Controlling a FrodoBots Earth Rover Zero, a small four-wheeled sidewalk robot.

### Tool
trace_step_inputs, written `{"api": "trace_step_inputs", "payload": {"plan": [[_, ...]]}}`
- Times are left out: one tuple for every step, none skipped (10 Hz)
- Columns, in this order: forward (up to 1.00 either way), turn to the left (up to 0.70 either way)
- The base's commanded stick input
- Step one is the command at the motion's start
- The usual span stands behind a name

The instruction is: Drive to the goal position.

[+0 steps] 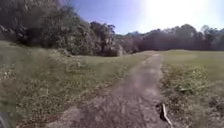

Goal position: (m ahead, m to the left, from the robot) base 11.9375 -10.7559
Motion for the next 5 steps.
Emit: {"api": "trace_step_inputs", "payload": {"plan": [[0.7, 0.0], [0.7, 0.0], [0.7, 0.0], [0.7, 0.0], [0.7, 0.0]]}}
